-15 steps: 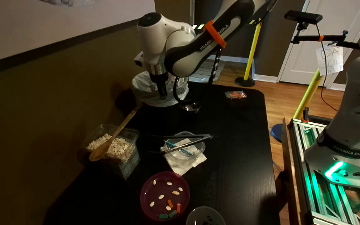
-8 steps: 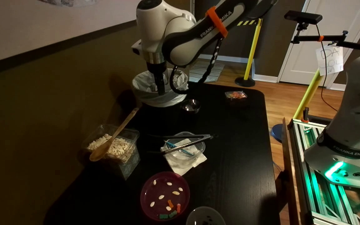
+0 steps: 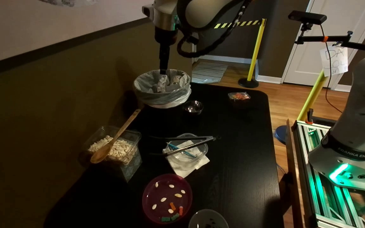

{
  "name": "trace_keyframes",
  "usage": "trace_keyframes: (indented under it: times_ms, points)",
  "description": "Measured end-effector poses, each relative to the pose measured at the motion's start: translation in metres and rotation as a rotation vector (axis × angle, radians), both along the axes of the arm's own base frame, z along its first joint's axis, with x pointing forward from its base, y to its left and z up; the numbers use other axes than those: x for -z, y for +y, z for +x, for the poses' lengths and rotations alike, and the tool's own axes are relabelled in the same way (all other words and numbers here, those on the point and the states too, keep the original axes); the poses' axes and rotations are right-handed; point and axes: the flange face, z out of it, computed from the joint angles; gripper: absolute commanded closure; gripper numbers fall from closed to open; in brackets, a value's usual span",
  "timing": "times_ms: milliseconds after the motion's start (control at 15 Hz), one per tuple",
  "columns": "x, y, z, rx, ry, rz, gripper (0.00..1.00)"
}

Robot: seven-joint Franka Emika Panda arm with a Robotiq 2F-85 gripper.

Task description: Move the black bin closer to the wall

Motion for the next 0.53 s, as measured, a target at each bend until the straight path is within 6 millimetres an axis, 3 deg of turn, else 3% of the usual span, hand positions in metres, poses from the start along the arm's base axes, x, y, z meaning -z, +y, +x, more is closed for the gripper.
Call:
trace_keyframes:
  times_ms: [200, 533]
  points:
    - [-0.009, -0.010, -0.010, 0.059, -0.028, 0.025, 0.00]
    - [-0.004, -0.011, -0.016, 0.076, -0.023, 0.030, 0.00]
